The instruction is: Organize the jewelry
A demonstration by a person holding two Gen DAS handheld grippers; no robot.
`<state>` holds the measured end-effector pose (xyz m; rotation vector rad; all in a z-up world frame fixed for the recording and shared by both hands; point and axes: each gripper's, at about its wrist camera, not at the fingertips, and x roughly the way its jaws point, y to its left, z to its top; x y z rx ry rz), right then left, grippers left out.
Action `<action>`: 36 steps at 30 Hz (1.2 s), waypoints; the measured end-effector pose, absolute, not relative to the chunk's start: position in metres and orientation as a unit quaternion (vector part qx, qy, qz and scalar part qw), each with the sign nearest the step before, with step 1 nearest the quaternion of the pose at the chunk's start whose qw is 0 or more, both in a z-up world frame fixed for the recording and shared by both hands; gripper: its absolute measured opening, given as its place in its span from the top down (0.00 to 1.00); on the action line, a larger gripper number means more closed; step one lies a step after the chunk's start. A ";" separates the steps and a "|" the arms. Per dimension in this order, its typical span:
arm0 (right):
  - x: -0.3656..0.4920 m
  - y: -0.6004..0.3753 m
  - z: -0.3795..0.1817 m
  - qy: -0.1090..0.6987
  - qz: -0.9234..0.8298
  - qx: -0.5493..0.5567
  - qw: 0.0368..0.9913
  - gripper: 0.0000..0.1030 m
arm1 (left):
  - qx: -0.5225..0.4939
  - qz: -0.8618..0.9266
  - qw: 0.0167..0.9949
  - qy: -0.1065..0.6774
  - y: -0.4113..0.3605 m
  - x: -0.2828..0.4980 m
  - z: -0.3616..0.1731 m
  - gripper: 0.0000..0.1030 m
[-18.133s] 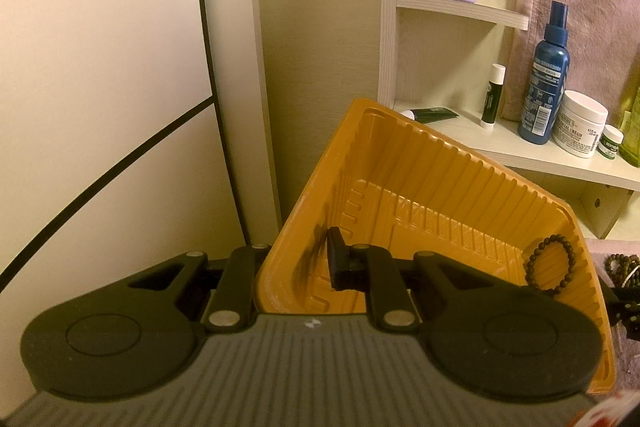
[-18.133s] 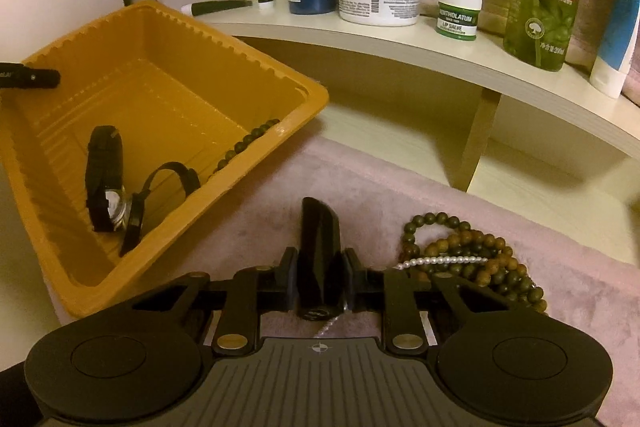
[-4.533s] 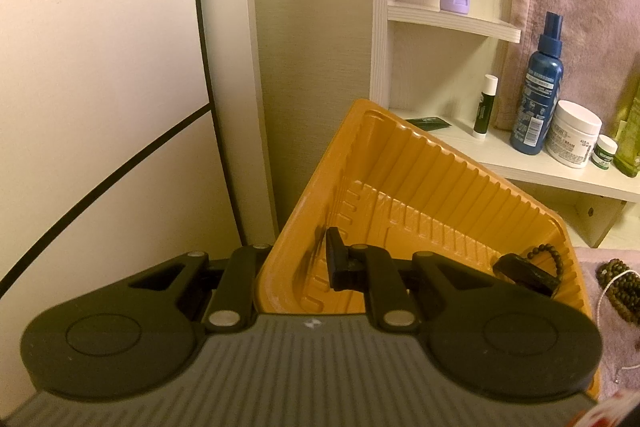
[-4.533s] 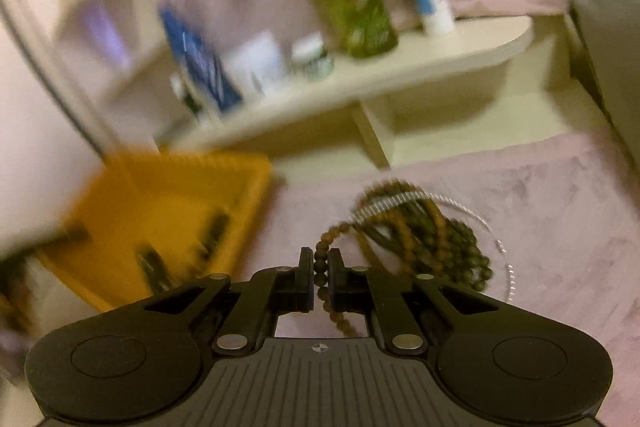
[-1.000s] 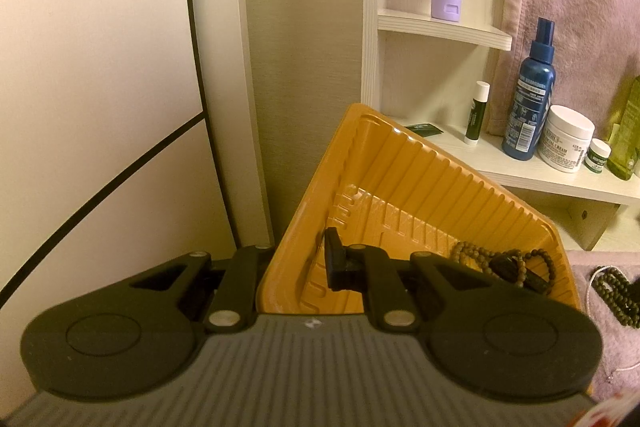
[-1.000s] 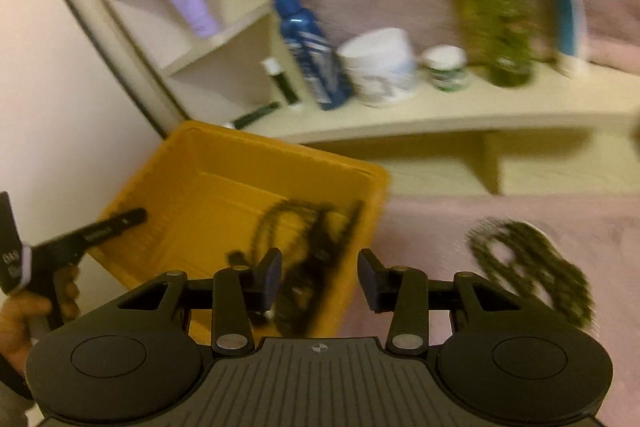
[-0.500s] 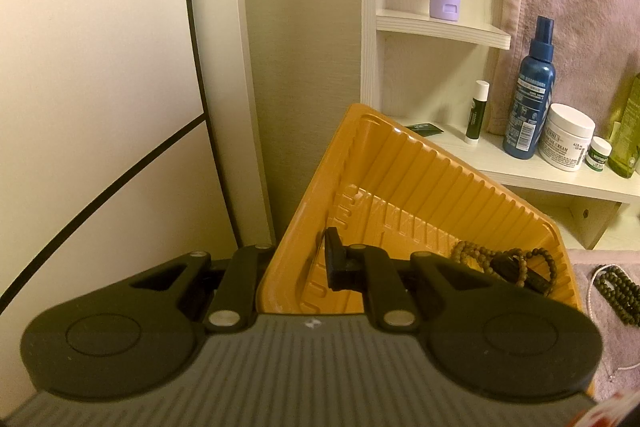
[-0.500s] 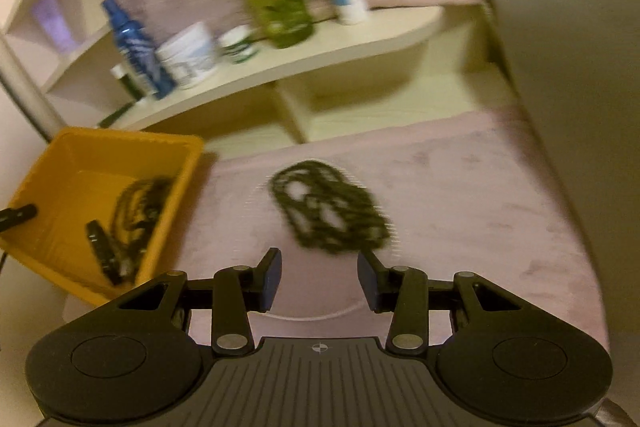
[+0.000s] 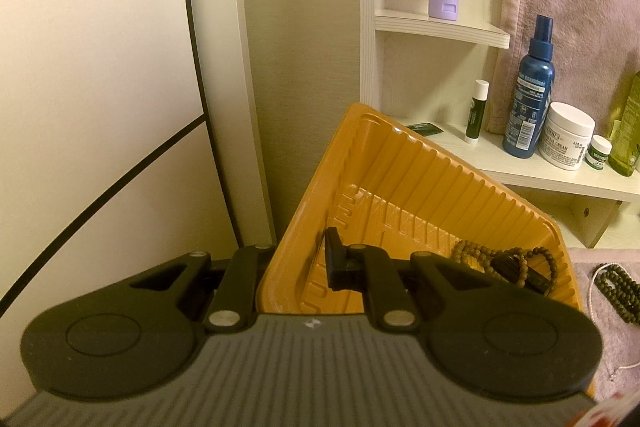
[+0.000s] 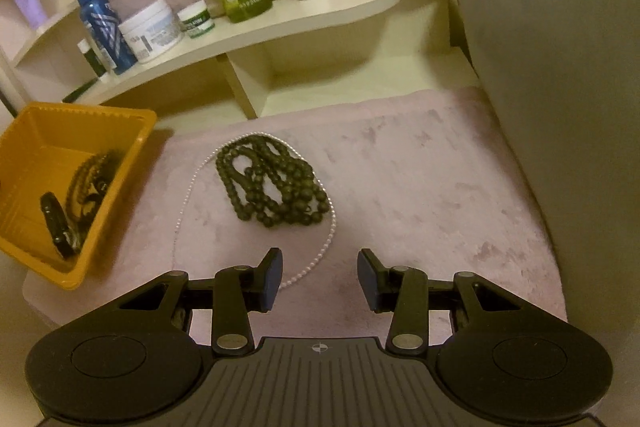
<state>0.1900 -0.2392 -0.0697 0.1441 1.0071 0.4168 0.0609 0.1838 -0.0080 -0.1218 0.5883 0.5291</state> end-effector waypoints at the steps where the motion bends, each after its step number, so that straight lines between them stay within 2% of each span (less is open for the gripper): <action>1: 0.191 -0.238 -0.071 0.478 0.197 0.068 0.853 0.59 | -0.059 0.257 0.921 0.286 0.184 0.061 -0.008 0.88; 14: 0.234 -0.211 -0.068 0.425 0.256 0.016 0.868 0.60 | -0.058 0.257 0.920 0.289 0.184 0.062 -0.009 0.88; 16: 0.243 -0.208 -0.068 0.416 0.261 0.009 0.871 0.63 | -0.057 0.257 0.920 0.290 0.184 0.062 -0.009 0.88; 18: 0.253 -0.206 -0.069 0.412 0.266 0.009 0.872 0.71 | -0.057 0.258 0.919 0.291 0.184 0.063 -0.009 0.87; 34: 0.291 -0.171 -0.103 0.409 0.338 -0.073 0.844 0.75 | -0.053 0.264 0.915 0.299 0.185 0.069 -0.011 0.86; 36: 0.290 -0.168 -0.103 0.404 0.344 -0.084 0.843 0.82 | -0.052 0.264 0.915 0.300 0.185 0.069 -0.011 0.86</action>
